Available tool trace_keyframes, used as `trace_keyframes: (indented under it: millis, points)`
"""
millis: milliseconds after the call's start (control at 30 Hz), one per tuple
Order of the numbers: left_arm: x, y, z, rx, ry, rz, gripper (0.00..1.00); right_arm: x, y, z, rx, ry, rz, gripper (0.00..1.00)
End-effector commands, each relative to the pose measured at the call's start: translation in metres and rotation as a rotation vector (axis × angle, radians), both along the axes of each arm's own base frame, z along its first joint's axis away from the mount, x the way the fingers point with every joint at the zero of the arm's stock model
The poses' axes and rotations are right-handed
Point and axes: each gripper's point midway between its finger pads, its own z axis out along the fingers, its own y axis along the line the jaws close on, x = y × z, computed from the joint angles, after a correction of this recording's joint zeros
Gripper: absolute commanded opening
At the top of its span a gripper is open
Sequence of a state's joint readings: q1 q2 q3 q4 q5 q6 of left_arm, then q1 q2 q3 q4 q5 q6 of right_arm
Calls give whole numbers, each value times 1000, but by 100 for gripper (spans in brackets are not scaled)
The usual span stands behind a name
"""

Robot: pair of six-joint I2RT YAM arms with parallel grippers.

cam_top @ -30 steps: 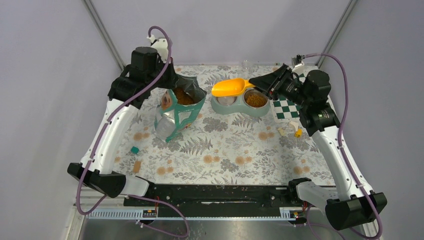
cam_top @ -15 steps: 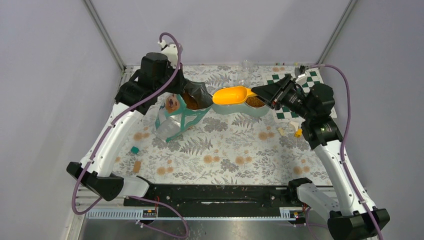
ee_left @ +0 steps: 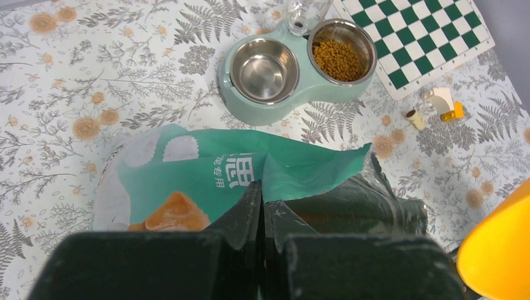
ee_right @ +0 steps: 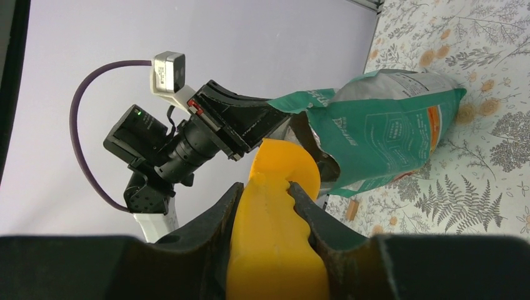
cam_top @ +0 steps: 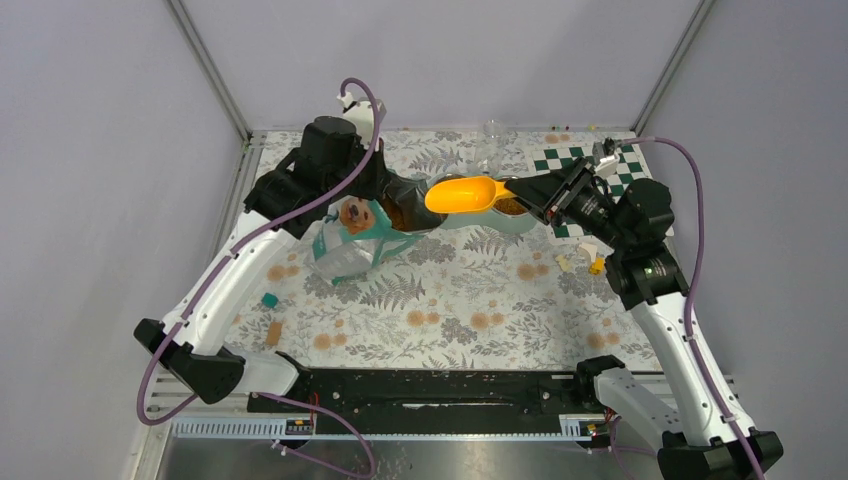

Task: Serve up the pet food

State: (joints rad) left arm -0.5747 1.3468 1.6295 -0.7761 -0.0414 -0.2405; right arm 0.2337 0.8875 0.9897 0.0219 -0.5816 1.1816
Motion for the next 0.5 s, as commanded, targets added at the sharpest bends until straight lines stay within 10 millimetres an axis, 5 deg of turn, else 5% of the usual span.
trace_keyframes:
  millis: [0, 167, 467]
  points:
    - [-4, -19, 51, -136, -138, -22, 0, -5, 0, 18, 18, -77, -22, 0]
    - [-10, -33, 44, -132, -108, -45, 0, -2, 6, 20, 4, -96, -16, 0]
    - [-16, -57, 50, -172, -86, -65, 0, 6, 16, -18, -183, -28, -41, 0]
